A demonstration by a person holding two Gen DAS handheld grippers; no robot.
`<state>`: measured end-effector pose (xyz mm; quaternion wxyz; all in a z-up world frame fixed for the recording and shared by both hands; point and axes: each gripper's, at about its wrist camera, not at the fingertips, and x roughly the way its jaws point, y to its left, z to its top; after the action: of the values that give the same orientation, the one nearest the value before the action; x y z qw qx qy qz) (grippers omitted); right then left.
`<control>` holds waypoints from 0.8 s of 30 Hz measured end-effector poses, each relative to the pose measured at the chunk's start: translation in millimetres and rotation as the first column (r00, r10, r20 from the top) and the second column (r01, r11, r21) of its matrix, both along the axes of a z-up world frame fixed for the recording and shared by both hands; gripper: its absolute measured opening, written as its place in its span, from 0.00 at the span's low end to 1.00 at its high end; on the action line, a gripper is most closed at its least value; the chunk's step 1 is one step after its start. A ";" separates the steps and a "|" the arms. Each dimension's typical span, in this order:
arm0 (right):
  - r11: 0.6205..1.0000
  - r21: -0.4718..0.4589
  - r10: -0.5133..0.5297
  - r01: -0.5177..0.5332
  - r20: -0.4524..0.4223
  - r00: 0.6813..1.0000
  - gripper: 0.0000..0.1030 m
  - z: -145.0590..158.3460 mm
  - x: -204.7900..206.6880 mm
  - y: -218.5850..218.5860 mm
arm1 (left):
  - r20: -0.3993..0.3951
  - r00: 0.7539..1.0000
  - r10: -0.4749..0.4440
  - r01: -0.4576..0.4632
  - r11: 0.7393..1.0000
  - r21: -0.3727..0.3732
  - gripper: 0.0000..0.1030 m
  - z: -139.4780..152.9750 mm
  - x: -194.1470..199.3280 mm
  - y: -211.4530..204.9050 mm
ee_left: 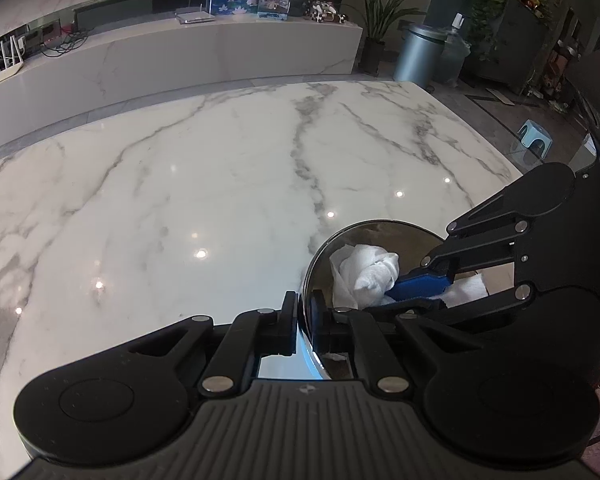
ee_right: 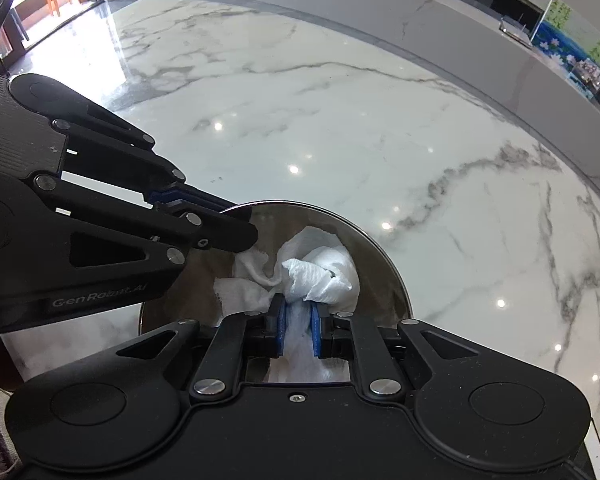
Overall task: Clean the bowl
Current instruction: 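Keep rubbing the tissue around the bowl interior with the right gripper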
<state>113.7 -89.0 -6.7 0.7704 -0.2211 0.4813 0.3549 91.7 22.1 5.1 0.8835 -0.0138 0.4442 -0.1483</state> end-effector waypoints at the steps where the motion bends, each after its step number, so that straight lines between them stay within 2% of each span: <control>1: 1.000 0.003 0.008 -0.008 -0.012 1.000 0.11 0.1 -0.7 -0.2 | 0.000 1.000 -0.001 0.001 1.000 -0.002 0.04 0.0 0.3 -0.1; 14: 0.993 0.006 0.115 -0.116 -0.117 0.986 0.11 2.7 -16.4 -1.3 | 0.004 1.000 -0.010 0.010 1.000 0.008 0.05 -2.0 2.0 -4.7; 17: 0.992 -0.011 0.127 -0.129 -0.108 0.986 0.11 1.7 -18.6 1.4 | 0.005 1.000 -0.013 0.013 1.000 0.013 0.05 -1.4 1.1 -5.2; 24: 0.997 -0.026 0.070 -0.070 -0.028 0.997 0.11 0.0 -17.2 5.3 | 0.002 1.000 -0.021 0.021 1.000 0.010 0.04 -0.6 0.0 -4.2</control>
<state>96.5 -83.7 -6.7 0.7478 -0.2432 0.4884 0.3783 91.7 18.0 4.5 0.8823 -0.0046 0.4442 -0.1556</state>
